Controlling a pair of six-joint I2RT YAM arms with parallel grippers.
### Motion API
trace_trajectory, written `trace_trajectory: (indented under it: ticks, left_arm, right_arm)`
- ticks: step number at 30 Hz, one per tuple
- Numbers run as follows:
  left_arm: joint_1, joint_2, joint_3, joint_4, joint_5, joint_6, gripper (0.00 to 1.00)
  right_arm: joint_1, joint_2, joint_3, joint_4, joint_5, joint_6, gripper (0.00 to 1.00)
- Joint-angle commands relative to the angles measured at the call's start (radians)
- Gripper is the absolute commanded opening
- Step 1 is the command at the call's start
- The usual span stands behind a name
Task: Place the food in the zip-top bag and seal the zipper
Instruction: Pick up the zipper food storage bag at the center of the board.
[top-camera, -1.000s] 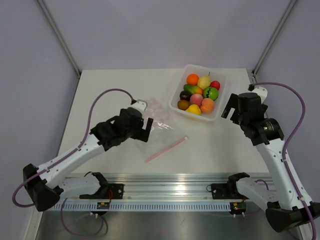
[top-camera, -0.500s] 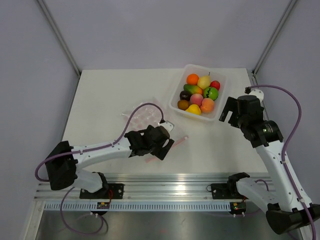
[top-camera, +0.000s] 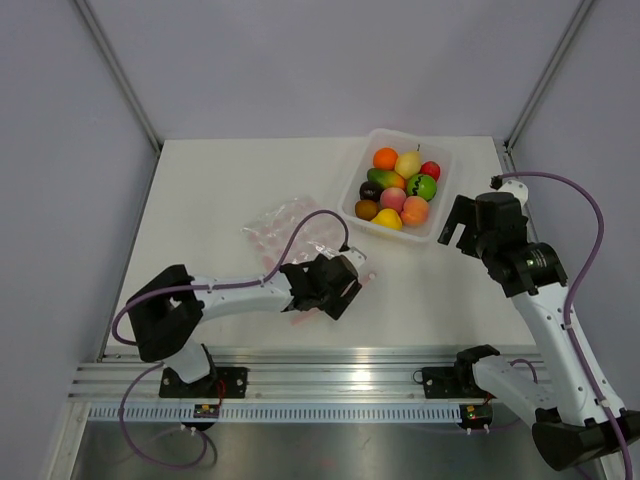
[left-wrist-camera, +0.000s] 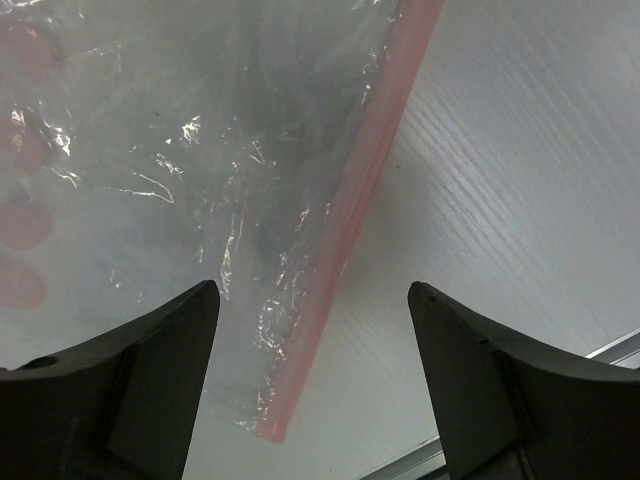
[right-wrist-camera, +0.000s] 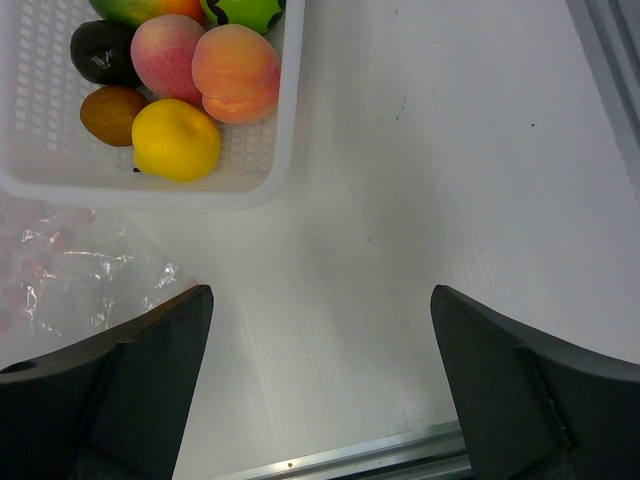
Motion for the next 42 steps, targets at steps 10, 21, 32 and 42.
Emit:
trace_trajectory:
  ticks: [10,21,32,42]
  left_arm:
    - [0.001,0.086,0.033,0.087,0.007,0.015,0.57]
    - [0.001,0.108,0.062,0.065,-0.027,0.038,0.57]
    - [0.019,0.140,0.082,0.070,-0.039,0.052,0.50]
    - [0.033,0.124,0.088,0.067,-0.061,0.037,0.10]
  right_arm:
    - [0.006,-0.016,-0.015,-0.002,-0.023,0.027,1.00]
    - [0.006,-0.007,-0.047,0.037,-0.052,0.018,0.99]
    - [0.008,0.028,-0.062,0.071,-0.067,0.006,0.99]
    - [0.006,0.036,-0.070,0.083,-0.076,0.009,0.99]
